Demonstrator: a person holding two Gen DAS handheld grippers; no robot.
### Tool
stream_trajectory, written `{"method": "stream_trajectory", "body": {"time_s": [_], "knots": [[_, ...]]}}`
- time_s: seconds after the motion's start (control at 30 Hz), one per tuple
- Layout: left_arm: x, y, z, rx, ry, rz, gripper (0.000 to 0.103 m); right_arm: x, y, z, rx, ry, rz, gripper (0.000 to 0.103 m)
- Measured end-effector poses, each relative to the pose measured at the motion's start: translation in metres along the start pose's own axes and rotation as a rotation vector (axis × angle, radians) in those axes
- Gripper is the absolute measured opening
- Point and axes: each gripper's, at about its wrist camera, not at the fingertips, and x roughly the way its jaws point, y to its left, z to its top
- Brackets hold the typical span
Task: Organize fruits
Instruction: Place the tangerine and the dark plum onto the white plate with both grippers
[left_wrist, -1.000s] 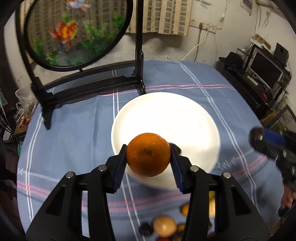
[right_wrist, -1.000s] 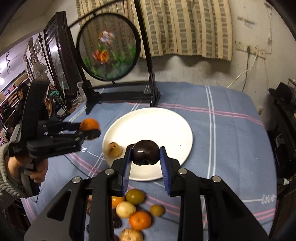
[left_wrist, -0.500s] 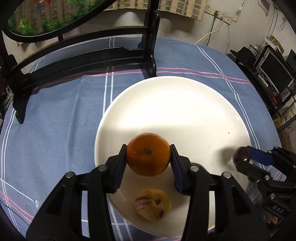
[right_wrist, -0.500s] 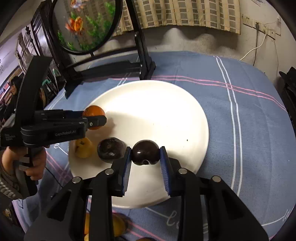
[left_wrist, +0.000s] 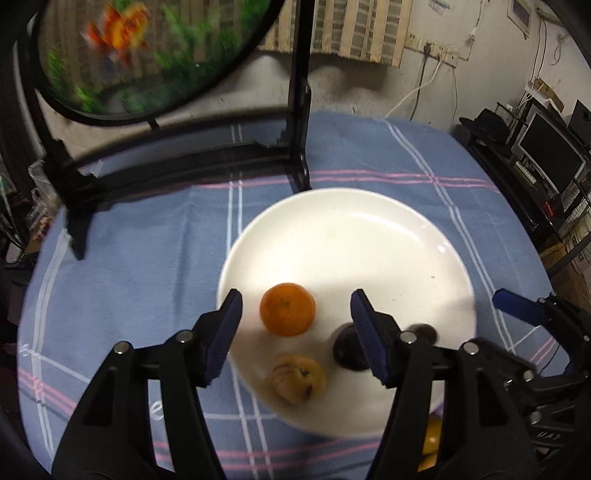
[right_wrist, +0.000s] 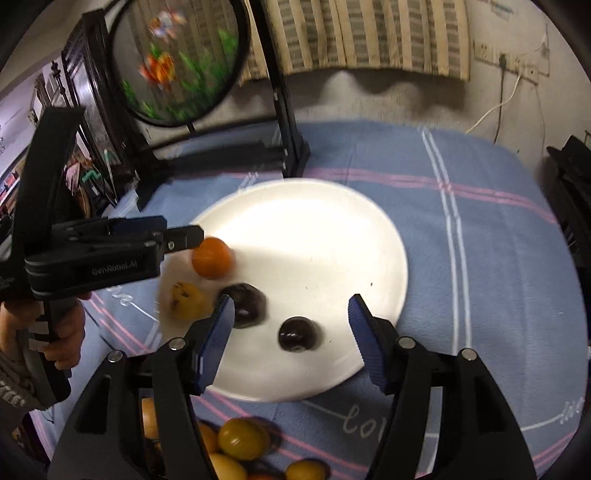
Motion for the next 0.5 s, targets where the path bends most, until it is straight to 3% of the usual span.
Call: {"method": "stream_trajectory", "body": {"time_s": [0.13, 0.5], "knots": [[-0.048, -0.008, -0.010, 0.004, -0.056, 0.030, 0.073, -0.044, 0.014, -0.002, -0.013, -0.051, 0.007, 0.064], [-0.162, -0.031, -0.079, 0.014, -0.119, 0.061, 0.075, -0.142, 0.058, -0.055, -0.073, -0.111, 0.025, 0.066]]}}
